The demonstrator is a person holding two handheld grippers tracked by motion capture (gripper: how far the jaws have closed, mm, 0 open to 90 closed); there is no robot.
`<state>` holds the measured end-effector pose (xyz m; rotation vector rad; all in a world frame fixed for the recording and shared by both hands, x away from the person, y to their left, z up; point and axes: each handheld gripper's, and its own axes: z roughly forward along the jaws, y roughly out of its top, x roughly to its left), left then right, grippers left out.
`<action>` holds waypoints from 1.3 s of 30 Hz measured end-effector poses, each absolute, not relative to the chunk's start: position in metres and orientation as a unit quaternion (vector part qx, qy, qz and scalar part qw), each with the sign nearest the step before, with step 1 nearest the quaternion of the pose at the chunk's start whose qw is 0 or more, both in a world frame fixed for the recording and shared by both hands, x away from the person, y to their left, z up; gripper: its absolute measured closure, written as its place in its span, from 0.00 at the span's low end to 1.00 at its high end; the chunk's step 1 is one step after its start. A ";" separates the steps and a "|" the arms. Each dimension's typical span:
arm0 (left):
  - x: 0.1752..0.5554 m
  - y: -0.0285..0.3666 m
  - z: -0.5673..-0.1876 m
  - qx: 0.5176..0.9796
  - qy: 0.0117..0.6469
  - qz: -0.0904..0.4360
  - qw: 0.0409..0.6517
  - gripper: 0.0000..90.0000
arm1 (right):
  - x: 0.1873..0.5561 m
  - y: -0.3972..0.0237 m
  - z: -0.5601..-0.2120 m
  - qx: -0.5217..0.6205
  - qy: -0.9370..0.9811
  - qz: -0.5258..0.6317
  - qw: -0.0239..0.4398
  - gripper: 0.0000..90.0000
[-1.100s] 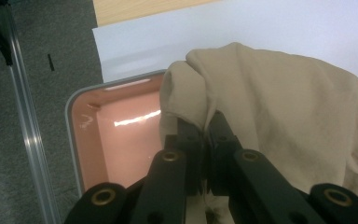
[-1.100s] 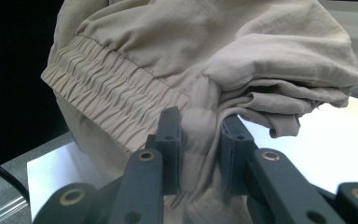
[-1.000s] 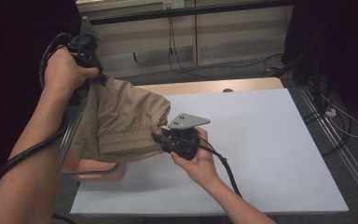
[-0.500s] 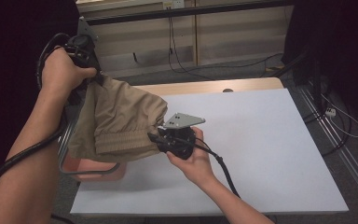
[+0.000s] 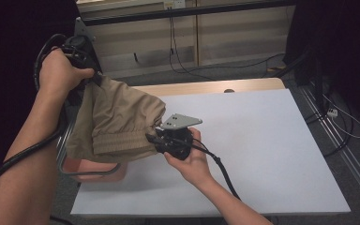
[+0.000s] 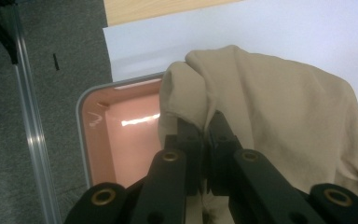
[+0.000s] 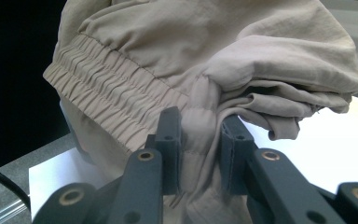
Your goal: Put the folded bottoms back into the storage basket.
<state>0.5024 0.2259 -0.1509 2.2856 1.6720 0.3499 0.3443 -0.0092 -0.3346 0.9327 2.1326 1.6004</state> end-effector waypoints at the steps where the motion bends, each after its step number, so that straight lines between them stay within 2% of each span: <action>1: 0.502 0.227 -0.151 0.794 0.577 0.124 0.144 0.96 | 0.345 -0.008 -0.335 0.326 0.745 0.561 0.157 0.81; 39: 0.506 0.244 -0.159 0.790 0.583 0.125 0.141 0.96 | 0.349 0.011 -0.336 0.318 0.750 0.558 0.155 0.81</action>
